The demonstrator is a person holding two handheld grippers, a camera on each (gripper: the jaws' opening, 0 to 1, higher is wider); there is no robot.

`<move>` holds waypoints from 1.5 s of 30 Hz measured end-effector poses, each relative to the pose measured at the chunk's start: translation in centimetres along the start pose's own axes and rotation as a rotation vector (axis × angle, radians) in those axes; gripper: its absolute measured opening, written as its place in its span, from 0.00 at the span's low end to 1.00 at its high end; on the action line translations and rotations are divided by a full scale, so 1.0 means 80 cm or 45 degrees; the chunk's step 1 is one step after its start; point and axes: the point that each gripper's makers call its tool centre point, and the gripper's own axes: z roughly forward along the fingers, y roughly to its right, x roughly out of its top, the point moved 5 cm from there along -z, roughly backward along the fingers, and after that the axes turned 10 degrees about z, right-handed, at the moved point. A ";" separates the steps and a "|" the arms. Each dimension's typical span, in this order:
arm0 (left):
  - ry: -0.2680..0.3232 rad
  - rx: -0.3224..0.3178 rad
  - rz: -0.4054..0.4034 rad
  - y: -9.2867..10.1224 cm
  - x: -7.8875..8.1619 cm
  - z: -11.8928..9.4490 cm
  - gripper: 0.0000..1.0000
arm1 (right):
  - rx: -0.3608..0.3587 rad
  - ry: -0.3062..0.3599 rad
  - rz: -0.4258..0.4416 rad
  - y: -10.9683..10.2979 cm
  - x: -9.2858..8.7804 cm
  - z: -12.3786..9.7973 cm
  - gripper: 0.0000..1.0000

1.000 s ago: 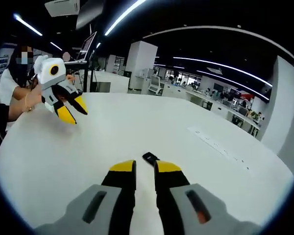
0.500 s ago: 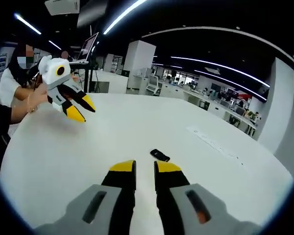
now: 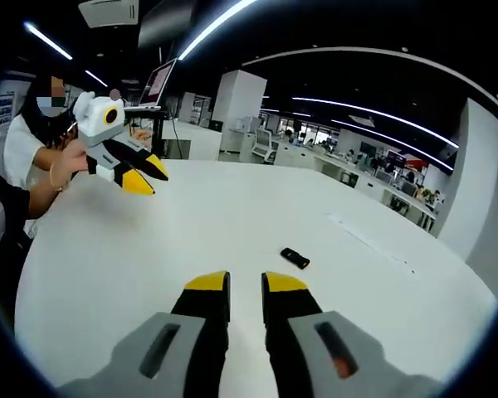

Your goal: Snap the two parts of the plastic buckle together until the buckle closes and remains connected.

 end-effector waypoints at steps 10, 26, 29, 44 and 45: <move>0.017 0.084 0.013 0.018 0.006 -0.032 0.20 | -0.010 0.071 0.054 -0.022 0.002 -0.030 0.16; 0.063 0.200 -0.024 0.040 0.000 -0.073 0.20 | -0.130 0.109 0.149 -0.044 -0.021 -0.074 0.16; 0.075 0.222 -0.049 0.046 -0.004 -0.080 0.20 | -0.123 0.132 0.172 -0.053 -0.024 -0.079 0.18; 0.058 0.328 -0.046 0.066 -0.022 -0.124 0.21 | -0.218 0.152 0.171 -0.085 -0.038 -0.114 0.19; 0.061 0.332 -0.047 0.068 -0.023 -0.126 0.21 | -0.225 0.153 0.169 -0.087 -0.040 -0.117 0.19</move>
